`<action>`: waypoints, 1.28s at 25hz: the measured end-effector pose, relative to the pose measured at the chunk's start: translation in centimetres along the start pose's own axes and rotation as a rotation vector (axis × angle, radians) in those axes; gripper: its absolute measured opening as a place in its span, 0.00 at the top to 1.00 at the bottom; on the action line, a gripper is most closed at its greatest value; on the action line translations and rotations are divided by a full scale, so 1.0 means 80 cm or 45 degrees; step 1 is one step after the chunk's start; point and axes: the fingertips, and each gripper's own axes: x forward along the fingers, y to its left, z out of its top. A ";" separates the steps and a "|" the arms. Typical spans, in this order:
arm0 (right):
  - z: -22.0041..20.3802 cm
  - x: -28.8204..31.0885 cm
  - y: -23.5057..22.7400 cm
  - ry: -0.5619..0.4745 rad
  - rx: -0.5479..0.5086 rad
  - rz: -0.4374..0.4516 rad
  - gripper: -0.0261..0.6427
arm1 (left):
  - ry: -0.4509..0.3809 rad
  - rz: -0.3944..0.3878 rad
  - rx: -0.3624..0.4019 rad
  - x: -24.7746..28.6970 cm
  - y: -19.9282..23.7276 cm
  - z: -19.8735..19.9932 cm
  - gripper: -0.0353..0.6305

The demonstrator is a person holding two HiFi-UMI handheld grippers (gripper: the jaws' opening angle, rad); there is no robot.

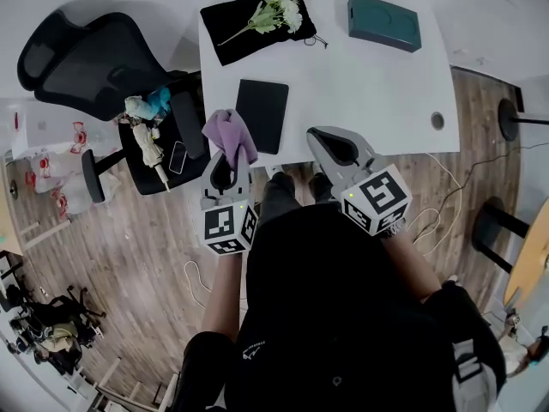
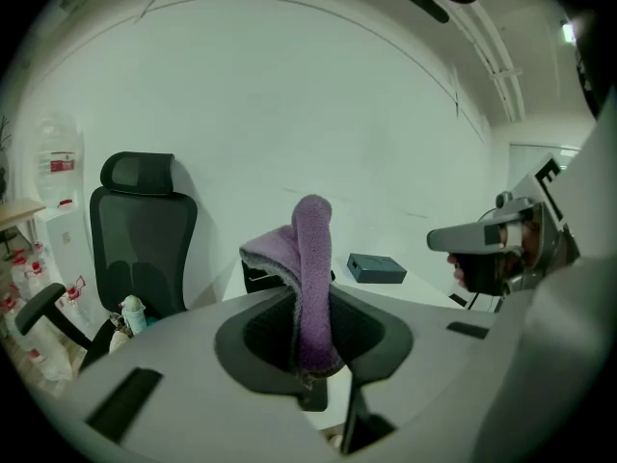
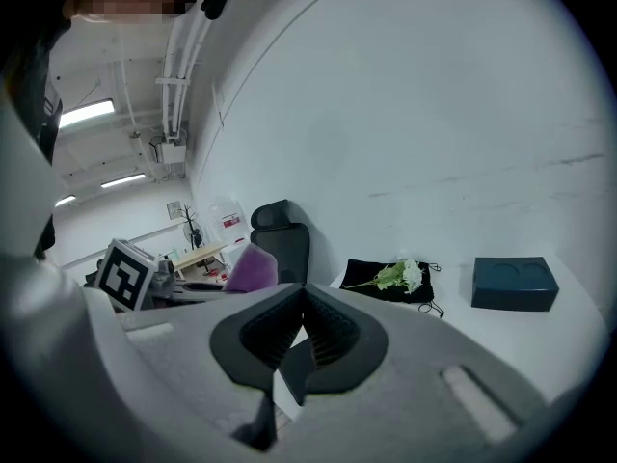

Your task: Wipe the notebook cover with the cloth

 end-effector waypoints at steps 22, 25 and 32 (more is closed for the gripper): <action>-0.017 -0.076 -0.048 0.016 -0.131 0.177 0.96 | -0.181 0.144 -0.026 -0.041 -0.134 0.002 0.83; 0.003 -0.080 -0.057 -0.027 -0.149 0.179 0.96 | -0.228 0.159 -0.022 -0.038 -0.139 0.022 0.83; 0.070 -0.093 -0.058 -0.155 -0.270 0.229 0.96 | -0.362 0.165 0.054 -0.043 -0.152 0.091 0.83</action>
